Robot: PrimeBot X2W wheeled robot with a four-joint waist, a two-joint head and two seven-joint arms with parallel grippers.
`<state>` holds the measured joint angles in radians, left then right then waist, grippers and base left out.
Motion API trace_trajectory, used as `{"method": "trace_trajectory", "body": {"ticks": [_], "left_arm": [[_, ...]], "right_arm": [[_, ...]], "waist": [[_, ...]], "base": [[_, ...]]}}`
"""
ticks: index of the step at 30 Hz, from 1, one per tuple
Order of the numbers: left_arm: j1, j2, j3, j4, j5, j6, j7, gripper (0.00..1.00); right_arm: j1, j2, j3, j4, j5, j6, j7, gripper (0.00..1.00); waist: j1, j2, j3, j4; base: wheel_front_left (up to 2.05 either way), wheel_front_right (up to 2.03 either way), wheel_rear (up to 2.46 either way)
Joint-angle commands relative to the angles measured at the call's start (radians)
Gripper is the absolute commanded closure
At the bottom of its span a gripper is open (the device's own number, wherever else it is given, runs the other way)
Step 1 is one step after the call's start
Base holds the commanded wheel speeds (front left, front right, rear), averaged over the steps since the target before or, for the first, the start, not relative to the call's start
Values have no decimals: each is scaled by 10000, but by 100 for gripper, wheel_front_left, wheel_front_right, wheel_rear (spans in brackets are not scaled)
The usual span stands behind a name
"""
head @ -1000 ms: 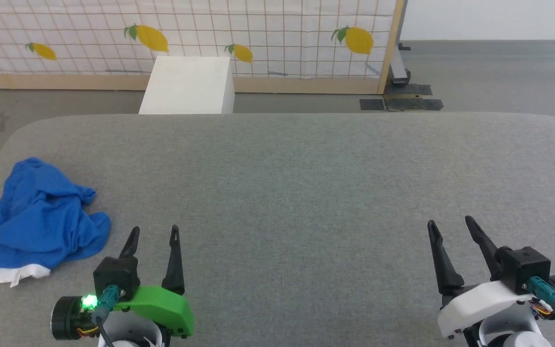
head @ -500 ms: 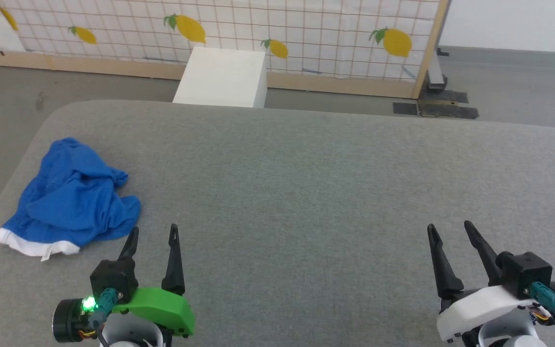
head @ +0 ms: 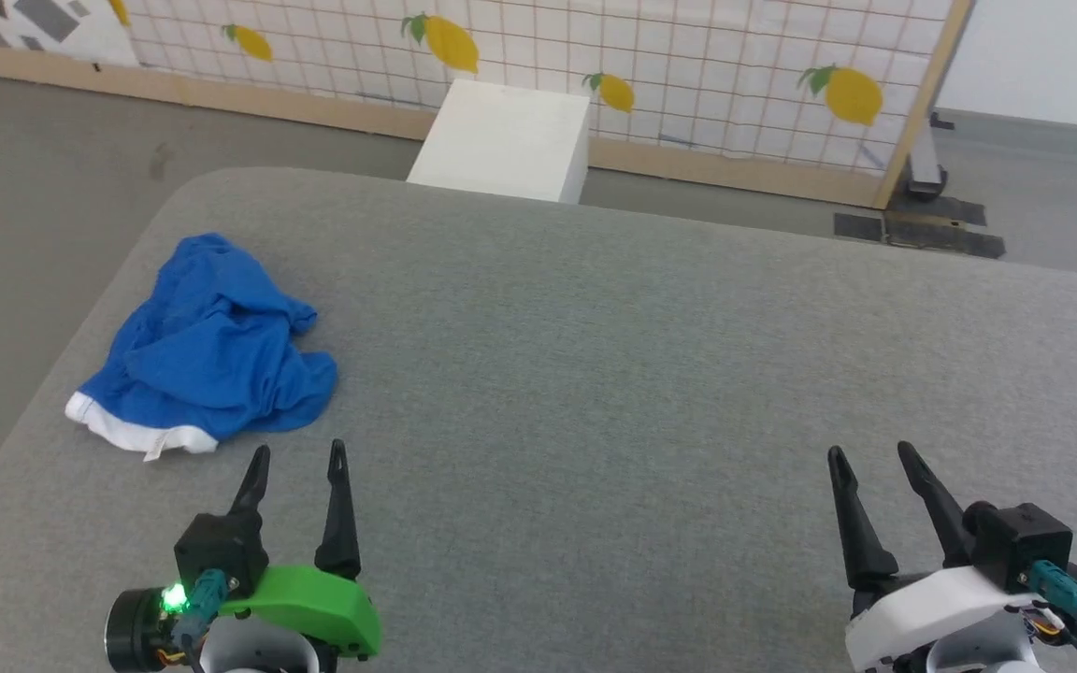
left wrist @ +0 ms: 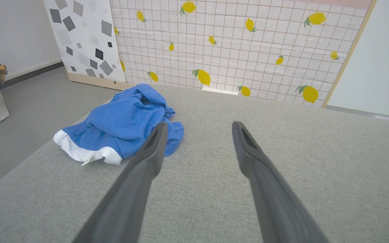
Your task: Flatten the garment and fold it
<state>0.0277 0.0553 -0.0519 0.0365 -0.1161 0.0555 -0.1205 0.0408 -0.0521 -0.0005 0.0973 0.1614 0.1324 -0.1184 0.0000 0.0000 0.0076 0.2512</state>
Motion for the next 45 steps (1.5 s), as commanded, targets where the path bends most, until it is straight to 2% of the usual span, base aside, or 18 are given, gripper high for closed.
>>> {"method": "trace_trajectory", "body": {"ticks": [1,9,25,45], "left_arm": [[100,-26,-46,46,-186,94,-108,0],[128,-30,-129,128,-334,199,-317,0],[196,-37,-151,170,-68,493,-686,0],[222,-44,-195,434,-43,357,-1096,0]], "right_arm": [[72,8,33,71,144,-9,-138,0],[109,10,157,312,429,-10,-345,0],[96,13,184,753,353,-12,-712,0],[107,16,177,1085,655,-15,-981,0]], "waist": [[0,0,1,218],[0,0,-53,859],[0,0,-44,1635],[0,0,-92,2334]], "base": [[0,0,0],[0,0,0],[0,0,0],[0,0,0]]}}
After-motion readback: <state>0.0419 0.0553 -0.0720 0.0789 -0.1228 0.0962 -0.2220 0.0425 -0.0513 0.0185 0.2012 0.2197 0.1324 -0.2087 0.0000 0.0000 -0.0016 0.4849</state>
